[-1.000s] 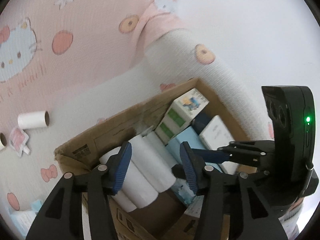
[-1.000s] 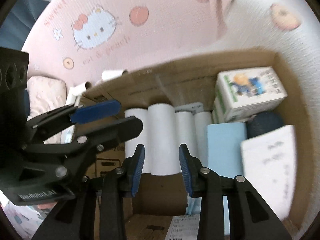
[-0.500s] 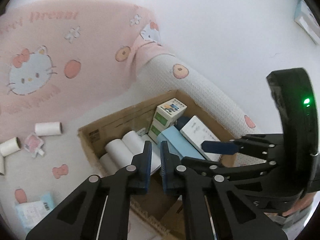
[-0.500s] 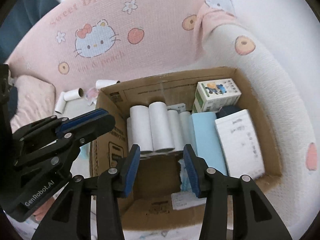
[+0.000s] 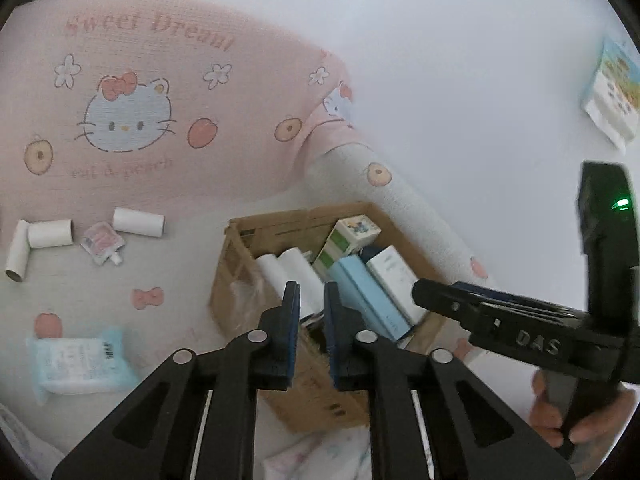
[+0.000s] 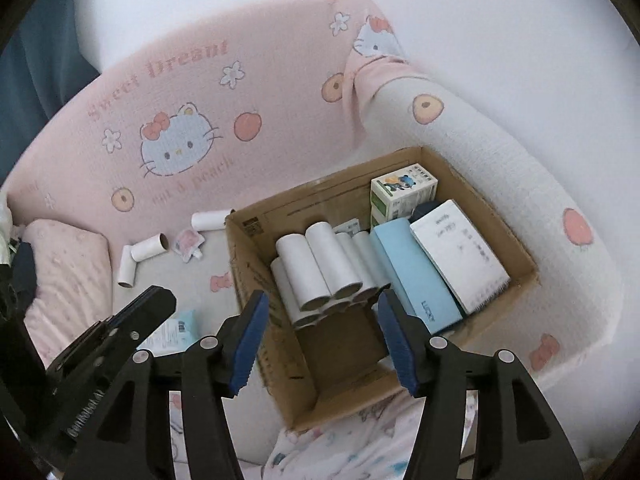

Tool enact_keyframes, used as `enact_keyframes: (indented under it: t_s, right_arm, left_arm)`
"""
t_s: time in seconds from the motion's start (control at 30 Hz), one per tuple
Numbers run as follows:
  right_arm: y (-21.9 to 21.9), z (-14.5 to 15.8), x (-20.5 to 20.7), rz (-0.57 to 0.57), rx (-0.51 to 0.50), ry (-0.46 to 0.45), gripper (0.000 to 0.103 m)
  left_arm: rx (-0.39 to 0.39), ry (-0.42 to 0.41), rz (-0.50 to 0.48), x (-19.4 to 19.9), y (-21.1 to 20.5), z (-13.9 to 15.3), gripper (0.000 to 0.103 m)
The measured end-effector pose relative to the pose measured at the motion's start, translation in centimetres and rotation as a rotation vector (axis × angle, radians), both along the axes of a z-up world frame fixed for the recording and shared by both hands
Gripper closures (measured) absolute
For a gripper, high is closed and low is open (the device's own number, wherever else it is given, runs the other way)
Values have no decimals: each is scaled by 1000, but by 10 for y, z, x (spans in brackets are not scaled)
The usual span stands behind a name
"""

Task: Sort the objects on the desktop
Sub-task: 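Withdraw both open tools up and away from the box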

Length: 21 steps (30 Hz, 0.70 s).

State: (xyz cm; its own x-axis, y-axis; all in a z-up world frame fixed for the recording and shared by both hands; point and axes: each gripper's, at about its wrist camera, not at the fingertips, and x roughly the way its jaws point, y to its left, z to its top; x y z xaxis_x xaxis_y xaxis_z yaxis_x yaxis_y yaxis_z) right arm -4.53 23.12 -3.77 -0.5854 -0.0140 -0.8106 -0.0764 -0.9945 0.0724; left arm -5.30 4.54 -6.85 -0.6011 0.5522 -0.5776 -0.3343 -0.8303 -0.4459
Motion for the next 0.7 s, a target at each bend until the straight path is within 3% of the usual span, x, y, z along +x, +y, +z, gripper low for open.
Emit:
enact_keyframes:
  t_s: [0.1,0.17,0.3,0.4,0.57,0.7]
  right_arm:
    - [-16,6,14,-37,20,-1,44]
    - [-26,5,24,-48,19,-34,42]
    - [-43,5,33,-81,134,-72,41]
    - [-48,6,42,-112,177,-61,40]
    - [-57,6,54,-123,243,-7,36]
    - [-58,6,53,-104,227,0,33]
  left_arm:
    - [-107,-52,74,-1,-4,5,57]
    - [-144,-50,103,0,-10,12,52]
    - [-150,-55,100,6,-19,24,36]
    - [-230,-54,105,12,-18,30,27]
    - [-393,-67,132,25,-12,37,25]
    - [-417,-78,150,30,-12,43,25]
